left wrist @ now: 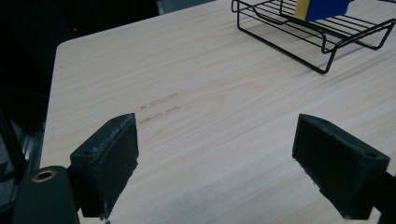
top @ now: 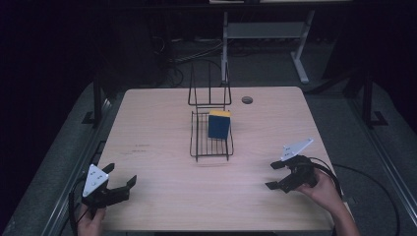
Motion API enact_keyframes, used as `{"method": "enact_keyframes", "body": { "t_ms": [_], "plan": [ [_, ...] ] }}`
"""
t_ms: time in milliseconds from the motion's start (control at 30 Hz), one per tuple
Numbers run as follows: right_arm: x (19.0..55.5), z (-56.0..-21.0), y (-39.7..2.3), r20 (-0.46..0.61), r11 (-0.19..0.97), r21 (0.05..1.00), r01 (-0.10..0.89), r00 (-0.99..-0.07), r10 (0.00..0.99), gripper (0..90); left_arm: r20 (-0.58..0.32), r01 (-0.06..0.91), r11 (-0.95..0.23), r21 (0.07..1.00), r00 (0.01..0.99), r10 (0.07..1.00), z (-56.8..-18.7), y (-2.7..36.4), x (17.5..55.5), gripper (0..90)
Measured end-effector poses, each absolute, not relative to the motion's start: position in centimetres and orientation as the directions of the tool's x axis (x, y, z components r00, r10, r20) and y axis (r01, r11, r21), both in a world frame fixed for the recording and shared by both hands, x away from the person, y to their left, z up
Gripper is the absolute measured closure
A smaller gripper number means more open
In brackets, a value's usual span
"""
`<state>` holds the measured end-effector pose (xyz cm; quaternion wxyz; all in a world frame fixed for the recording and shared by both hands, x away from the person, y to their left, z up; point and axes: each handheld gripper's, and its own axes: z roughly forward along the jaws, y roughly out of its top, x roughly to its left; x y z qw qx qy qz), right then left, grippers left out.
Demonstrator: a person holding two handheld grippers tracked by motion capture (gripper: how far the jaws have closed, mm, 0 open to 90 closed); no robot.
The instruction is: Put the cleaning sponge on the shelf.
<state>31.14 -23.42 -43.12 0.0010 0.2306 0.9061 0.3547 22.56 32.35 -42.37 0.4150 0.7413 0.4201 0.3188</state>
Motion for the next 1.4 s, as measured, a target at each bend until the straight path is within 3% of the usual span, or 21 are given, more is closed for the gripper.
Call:
{"method": "enact_keyframes", "body": {
  "t_ms": [1400],
  "plan": [
    [26.9,-44.8,-25.4,0.168,0.602,0.666,0.44,-0.875,0.454,19.2,0.122,0.359,-0.301,0.884,0.445,0.887,-42.4,32.2,22.6,13.9]
  ]
}}
